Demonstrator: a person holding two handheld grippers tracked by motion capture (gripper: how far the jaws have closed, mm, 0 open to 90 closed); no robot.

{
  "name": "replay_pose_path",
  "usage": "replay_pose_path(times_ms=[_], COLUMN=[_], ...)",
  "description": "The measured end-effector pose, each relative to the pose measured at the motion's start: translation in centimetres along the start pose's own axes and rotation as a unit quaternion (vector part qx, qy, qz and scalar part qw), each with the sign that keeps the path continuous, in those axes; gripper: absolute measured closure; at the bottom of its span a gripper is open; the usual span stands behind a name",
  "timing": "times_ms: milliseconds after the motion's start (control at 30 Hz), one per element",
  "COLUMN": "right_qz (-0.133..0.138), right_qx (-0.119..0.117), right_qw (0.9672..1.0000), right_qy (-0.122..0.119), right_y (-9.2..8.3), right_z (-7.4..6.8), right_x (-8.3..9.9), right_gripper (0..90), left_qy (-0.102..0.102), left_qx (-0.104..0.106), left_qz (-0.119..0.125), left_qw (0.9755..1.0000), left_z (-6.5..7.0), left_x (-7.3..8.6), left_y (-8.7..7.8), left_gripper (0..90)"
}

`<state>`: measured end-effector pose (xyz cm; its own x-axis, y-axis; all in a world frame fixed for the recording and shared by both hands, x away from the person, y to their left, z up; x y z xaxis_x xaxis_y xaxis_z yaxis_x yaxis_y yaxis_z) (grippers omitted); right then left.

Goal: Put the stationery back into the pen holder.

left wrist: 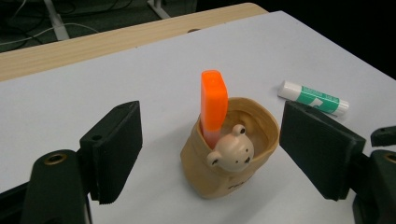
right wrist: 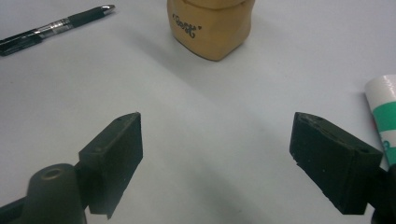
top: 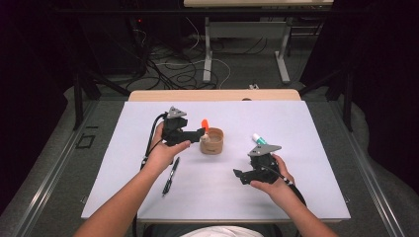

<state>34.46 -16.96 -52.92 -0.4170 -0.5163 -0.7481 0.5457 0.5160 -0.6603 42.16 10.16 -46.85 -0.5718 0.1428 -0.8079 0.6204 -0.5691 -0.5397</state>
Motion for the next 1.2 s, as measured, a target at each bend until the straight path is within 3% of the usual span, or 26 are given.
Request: replay_pose_path(times_ms=[300, 600, 833, 967, 1200], right_qz=[-0.034, -0.039, -0.078, -0.091, -0.140], right_qx=[0.017, 0.027, 0.033, 0.040, 0.052], right_qw=[0.9991, 0.9985, 0.9962, 0.9948, 0.9886], right_qy=[-0.017, -0.025, -0.021, -0.023, -0.019], right_y=[-0.7, -0.6, -0.1, 0.3, 1.2], right_z=[2.4, 4.2, 6.2, 7.4, 9.4], right_x=[-0.6, -2.0, -2.7, -3.1, -3.9], right_gripper=[19.5, 26.6, 31.3, 33.1, 36.5], left_qy=[-0.007, -0.027, -0.053, -0.053, -0.049], left_qx=[0.011, 0.021, 0.026, 0.027, 0.030], left_qz=[0.006, 0.004, 0.019, 0.014, 0.014], left_qw=[0.9999, 0.9994, 0.9981, 0.9982, 0.9982], left_z=[-0.9, -1.9, -2.6, -3.0, -3.4], left_x=[1.4, 2.7, 3.4, 4.0, 5.0], left_y=[-1.9, -2.9, -3.6, -3.8, -4.3], left_gripper=[20.5, 20.0, 16.9, 16.4, 15.7])
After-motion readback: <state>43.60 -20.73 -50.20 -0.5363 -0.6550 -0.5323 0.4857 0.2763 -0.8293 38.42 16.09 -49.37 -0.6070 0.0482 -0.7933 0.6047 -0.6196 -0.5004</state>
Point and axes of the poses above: each handheld gripper's, and its own axes: y roughly forward along the jaws, x roughly out of its underside, z roughly to its right, the point moved 2 cm from there along y, roughly forward along the jaws, and after that the axes turned 7 degrees about -y, right-handed, at the moved point
